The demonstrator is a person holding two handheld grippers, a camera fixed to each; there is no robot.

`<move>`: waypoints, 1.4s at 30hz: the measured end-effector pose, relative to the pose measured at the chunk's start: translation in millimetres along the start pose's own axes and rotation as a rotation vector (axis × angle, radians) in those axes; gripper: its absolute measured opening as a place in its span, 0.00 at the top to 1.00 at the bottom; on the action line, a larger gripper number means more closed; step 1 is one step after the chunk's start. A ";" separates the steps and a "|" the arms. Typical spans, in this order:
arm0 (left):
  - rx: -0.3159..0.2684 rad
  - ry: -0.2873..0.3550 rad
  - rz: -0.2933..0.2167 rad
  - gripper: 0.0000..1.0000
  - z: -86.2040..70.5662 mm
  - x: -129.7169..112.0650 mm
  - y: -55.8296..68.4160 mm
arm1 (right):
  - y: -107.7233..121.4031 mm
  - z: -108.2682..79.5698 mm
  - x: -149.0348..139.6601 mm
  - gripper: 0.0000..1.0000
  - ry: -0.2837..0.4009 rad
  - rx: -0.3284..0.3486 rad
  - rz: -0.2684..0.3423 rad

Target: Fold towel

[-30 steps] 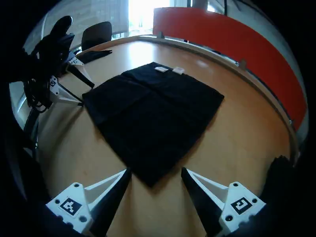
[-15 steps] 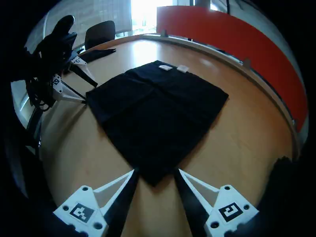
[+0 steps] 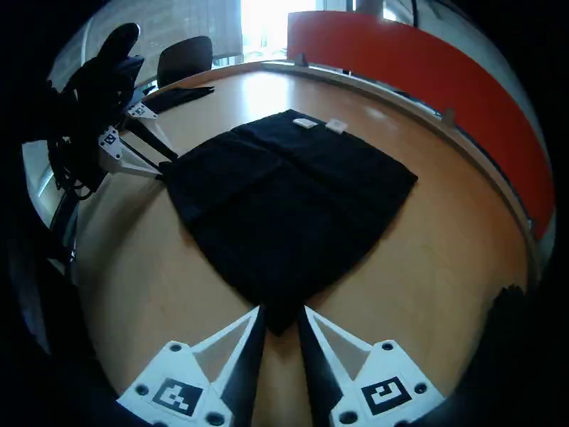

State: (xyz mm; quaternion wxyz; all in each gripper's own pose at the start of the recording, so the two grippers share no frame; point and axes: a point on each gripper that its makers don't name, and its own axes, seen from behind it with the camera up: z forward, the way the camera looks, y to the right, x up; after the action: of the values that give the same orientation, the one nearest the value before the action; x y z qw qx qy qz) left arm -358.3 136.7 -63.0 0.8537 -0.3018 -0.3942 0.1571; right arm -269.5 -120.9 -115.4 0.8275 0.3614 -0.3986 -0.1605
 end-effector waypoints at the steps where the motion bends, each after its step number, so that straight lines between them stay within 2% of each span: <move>1: 0.005 -0.001 -0.003 0.68 -0.1 0.4 -0.9 | -0.5 0.1 0.0 0.74 -0.001 0.000 0.001; 2: 0.010 -0.002 -0.005 0.77 -0.3 0.7 -1.7 | -0.9 0.3 0.0 0.75 -0.002 0.001 0.001; 6: 0.018 -0.007 -0.021 0.85 0.1 1.6 -0.7 | -4.0 1.2 0.6 0.82 -0.005 0.006 0.003; 14: 0.010 -0.025 -0.051 0.89 -2.2 3.0 -0.3 | -5.7 -1.5 5.8 0.85 0.004 0.001 0.014; 20: -0.007 -0.031 -0.095 0.89 -8.8 6.5 4.4 | -0.4 -12.8 18.3 0.85 0.034 -0.018 0.018; 32: 0.000 0.002 -0.142 0.90 -43.5 34.1 10.3 | 4.1 -49.5 50.8 0.86 0.094 -0.044 0.026; 42: 0.008 0.047 -0.162 0.90 -79.4 65.2 7.6 | 0.8 -81.2 73.2 0.86 0.135 -0.048 0.015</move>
State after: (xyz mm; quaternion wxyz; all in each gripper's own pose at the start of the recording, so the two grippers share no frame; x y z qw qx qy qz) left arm -255.9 144.5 -70.4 0.8739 -0.2691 -0.3966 0.0818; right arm -160.3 -122.7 -109.2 0.8622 0.3483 -0.3406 -0.1389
